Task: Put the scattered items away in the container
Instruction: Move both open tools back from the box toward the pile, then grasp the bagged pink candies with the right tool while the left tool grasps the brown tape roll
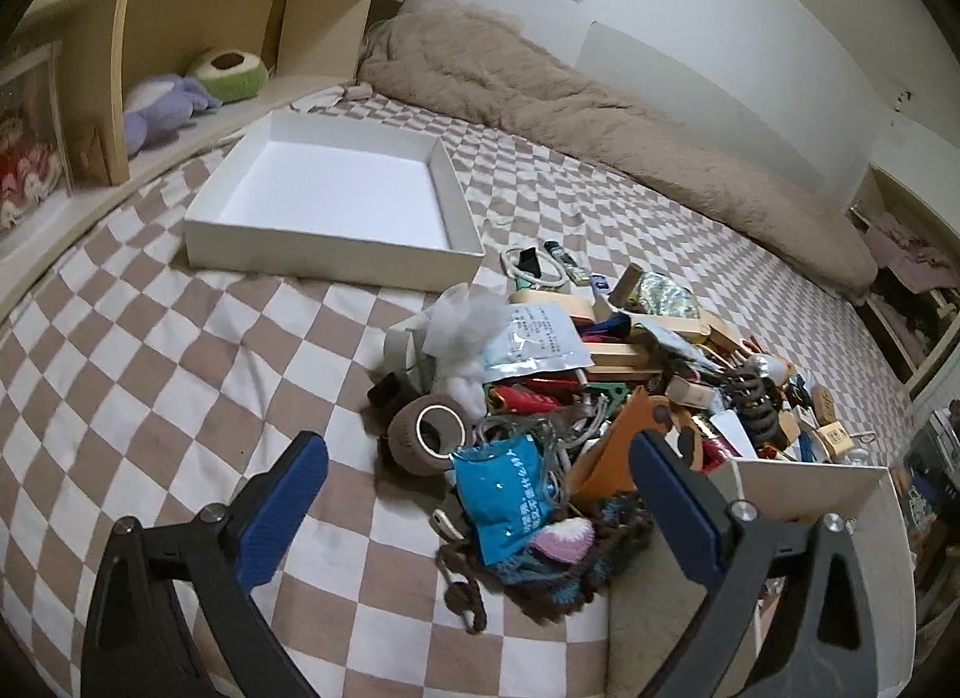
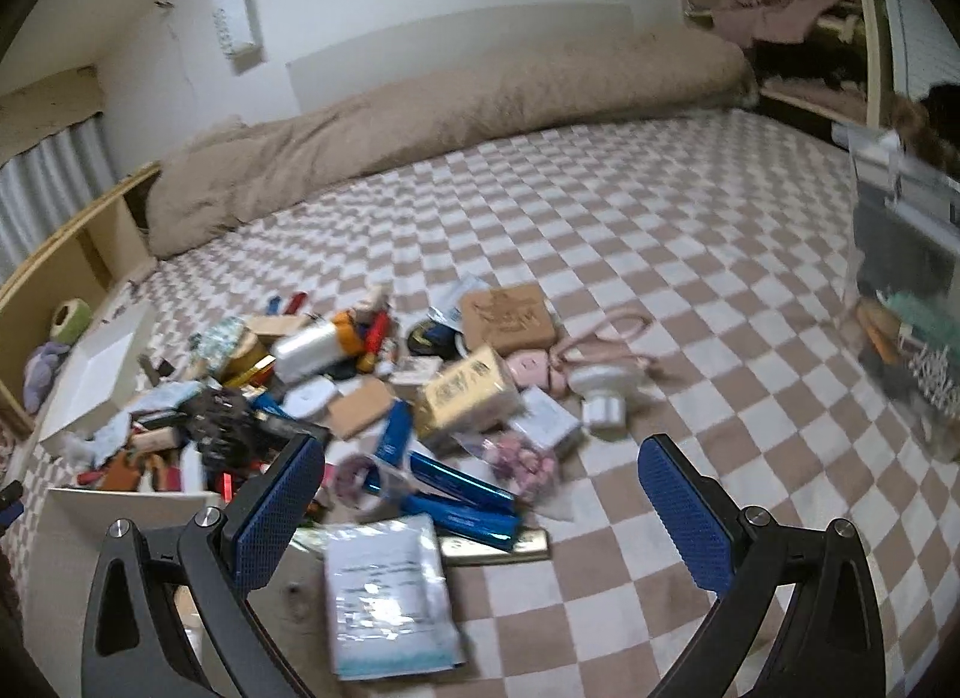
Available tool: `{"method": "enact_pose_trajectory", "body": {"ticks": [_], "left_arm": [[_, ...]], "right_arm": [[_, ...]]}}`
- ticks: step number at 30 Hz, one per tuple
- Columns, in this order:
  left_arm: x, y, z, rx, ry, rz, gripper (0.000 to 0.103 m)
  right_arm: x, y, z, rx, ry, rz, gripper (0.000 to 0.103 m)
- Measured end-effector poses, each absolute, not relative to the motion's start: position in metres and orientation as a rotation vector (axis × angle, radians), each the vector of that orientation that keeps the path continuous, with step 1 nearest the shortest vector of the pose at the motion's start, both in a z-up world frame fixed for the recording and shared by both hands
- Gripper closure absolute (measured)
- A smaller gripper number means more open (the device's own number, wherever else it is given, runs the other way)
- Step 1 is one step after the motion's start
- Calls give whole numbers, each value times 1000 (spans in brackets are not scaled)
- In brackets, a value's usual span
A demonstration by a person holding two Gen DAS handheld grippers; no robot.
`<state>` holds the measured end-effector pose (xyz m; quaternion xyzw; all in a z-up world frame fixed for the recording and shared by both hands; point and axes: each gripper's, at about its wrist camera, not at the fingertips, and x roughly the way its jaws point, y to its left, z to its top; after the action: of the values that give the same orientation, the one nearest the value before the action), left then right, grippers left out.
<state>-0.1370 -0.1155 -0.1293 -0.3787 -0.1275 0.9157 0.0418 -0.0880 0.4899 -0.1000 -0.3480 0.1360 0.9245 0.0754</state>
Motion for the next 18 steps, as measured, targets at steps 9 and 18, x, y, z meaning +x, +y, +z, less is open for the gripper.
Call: {"method": "enact_pose_trajectory", "body": {"ticks": [9,18], "left_arm": [[-147,-126,-157,-1237,-484,2790,26],[-158,-126,-174,-1245,-547,2741,34]], "right_arm": [[-100,490,-148,-1234,433,2667,0],[-111,499,-166,-1276,550,2638,0]]}}
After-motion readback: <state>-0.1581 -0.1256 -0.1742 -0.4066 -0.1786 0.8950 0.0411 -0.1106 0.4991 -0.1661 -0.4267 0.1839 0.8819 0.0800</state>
